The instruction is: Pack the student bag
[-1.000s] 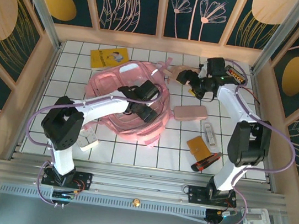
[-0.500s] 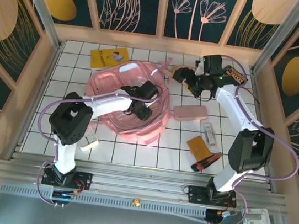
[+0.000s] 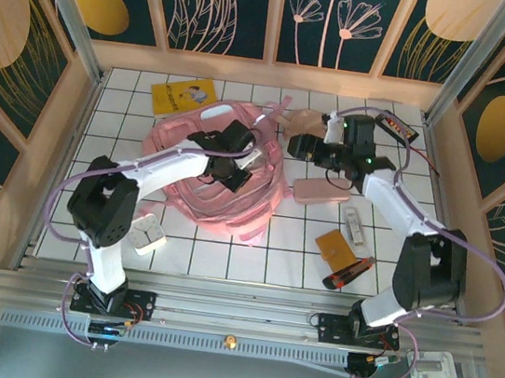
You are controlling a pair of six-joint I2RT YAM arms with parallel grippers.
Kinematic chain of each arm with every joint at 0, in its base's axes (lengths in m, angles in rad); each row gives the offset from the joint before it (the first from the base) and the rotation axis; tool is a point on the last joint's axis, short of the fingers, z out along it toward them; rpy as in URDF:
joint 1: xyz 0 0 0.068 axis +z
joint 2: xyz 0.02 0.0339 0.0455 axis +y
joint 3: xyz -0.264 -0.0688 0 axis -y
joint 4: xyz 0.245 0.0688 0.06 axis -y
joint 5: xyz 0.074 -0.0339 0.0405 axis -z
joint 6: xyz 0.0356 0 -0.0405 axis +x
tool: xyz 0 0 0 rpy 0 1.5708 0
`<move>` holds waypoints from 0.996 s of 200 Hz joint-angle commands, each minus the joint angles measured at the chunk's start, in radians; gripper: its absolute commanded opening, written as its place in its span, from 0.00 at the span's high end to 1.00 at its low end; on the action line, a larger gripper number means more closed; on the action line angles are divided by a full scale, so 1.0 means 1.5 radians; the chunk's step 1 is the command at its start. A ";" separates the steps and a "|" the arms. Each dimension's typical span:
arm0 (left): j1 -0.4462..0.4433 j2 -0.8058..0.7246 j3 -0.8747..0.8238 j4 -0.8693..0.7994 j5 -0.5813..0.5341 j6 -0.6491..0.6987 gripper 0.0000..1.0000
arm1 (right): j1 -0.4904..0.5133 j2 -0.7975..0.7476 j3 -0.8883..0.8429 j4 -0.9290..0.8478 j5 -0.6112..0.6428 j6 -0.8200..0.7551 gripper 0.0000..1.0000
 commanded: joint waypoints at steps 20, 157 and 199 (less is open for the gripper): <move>0.019 -0.089 -0.031 0.021 0.037 0.018 1.00 | 0.023 -0.019 -0.054 0.191 -0.070 -0.304 0.30; 0.033 -0.177 -0.013 0.042 -0.061 0.035 1.00 | -0.020 0.181 0.018 0.298 -0.178 -0.151 0.39; 0.049 -0.206 0.033 0.042 -0.049 0.066 1.00 | -0.067 0.170 -0.008 0.331 -0.201 -0.078 0.36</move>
